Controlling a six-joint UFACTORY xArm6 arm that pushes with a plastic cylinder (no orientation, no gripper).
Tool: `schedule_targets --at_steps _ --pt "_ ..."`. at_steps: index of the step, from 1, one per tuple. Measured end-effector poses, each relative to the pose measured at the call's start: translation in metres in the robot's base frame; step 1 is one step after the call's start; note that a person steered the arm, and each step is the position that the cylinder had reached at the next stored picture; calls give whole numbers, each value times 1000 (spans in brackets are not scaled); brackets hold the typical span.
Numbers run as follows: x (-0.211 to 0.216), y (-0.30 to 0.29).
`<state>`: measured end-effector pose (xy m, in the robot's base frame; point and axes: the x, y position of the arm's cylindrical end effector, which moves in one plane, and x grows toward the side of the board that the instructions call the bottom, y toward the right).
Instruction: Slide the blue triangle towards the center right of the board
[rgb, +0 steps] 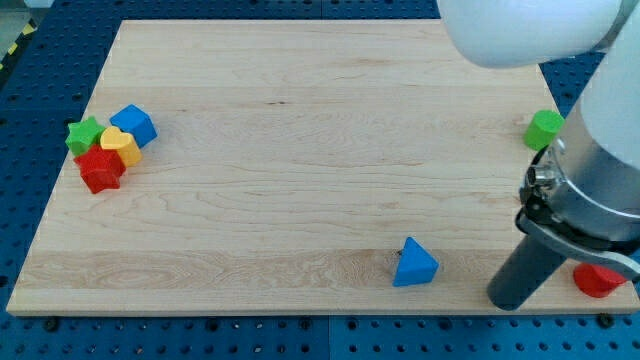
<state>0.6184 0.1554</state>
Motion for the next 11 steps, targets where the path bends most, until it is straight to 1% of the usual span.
schedule_targets --at_steps 1,2,3,4,5,7,8,10,11 --pt "0 -62" --pt "-15 -100" --pt "-51 -103" --pt "-21 -99" --pt "0 -96" --pt "-48 -79" --pt "-54 -58" --pt "-102 -50" --pt "-104 -13"
